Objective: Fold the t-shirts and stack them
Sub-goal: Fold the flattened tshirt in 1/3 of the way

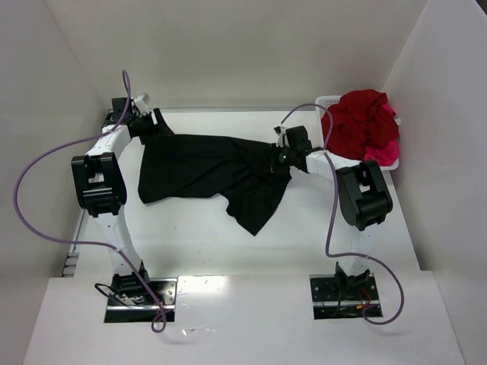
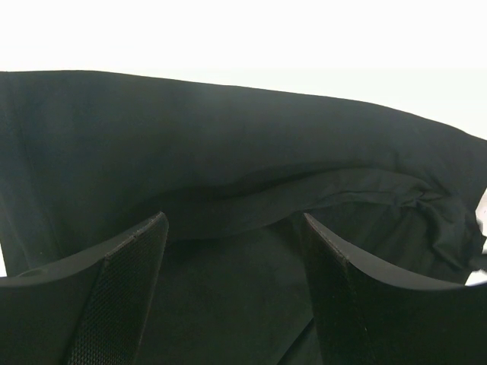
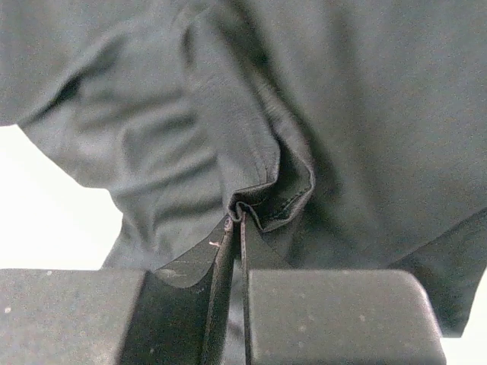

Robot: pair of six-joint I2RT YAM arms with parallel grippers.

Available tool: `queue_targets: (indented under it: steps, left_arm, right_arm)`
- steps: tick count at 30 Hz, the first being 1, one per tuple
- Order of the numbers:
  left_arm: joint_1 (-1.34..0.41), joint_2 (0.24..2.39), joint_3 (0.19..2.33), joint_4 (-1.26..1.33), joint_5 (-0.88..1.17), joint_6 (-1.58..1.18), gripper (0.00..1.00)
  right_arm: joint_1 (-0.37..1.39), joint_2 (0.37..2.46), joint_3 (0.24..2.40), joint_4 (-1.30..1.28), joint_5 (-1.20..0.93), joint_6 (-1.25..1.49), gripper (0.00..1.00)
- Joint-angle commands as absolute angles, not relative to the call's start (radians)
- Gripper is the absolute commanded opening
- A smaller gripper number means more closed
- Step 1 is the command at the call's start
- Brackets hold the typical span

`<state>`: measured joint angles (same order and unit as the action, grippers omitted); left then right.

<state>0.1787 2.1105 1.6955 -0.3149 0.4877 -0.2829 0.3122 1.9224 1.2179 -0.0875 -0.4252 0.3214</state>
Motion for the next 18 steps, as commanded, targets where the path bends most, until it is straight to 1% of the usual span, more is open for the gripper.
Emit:
queue_targets:
  steps: [1,2,5,6,8,9,11,12,13,15,16,18]
  left_arm:
    - [0.176,2.057,1.695,-0.293,0.499,-0.250,0.79]
    - [0.176,2.057,1.695,-0.293,0.509,-0.250,0.79]
    - [0.166,2.057,1.686,-0.293,0.509,-0.250,0.79]
    - [0.166,2.057,1.686,-0.293,0.509,-0.250,0.79]
    - [0.166,2.057,1.686,-0.293,0.509,-0.250,0.79]
    - [0.157,2.057,1.686,-0.293,0.509,-0.250,0.79]
    - [0.156,2.057,1.686,-0.293,0.518,-0.250,0.79]
    - [0.156,2.057,1.686,-0.293,0.518,-0.250,0.79]
    - [0.156,2.057,1.686,-0.293,0.518,-0.250,0.79]
    - [0.156,2.057,1.686,-0.293,0.518,-0.250,0.79]
    - [0.156,2.057,1.686,-0.293,0.518,-0.241,0.79]
    - [0.156,2.057,1.686,-0.293,0.518,-0.241,0.79]
  right_arm:
    - [0.359,1.807,1.163,-0.067,-0.541,0.250,0.10]
    - [0.359,1.793,1.152,-0.067,-0.569,0.236,0.10]
    - [0.382,1.744,1.126,-0.093,-0.610,0.204,0.16]
    - [0.391,1.734,1.111,-0.094,-0.623,0.204,0.20]
    - [0.400,1.715,1.100,-0.084,-0.632,0.204,0.23]
    - [0.409,1.715,1.100,-0.084,-0.641,0.204,0.29]
    - [0.410,1.715,1.100,-0.094,-0.631,0.216,0.36]
    - [0.410,1.715,1.100,-0.107,-0.630,0.230,0.41]
    - [0.410,1.715,1.109,-0.120,-0.597,0.230,0.53]
    - [0.410,1.715,1.109,-0.159,-0.569,0.230,0.71]
    - [0.410,1.715,1.121,-0.175,-0.499,0.221,0.83]
    - [0.410,1.683,1.121,-0.175,-0.418,0.230,0.87]
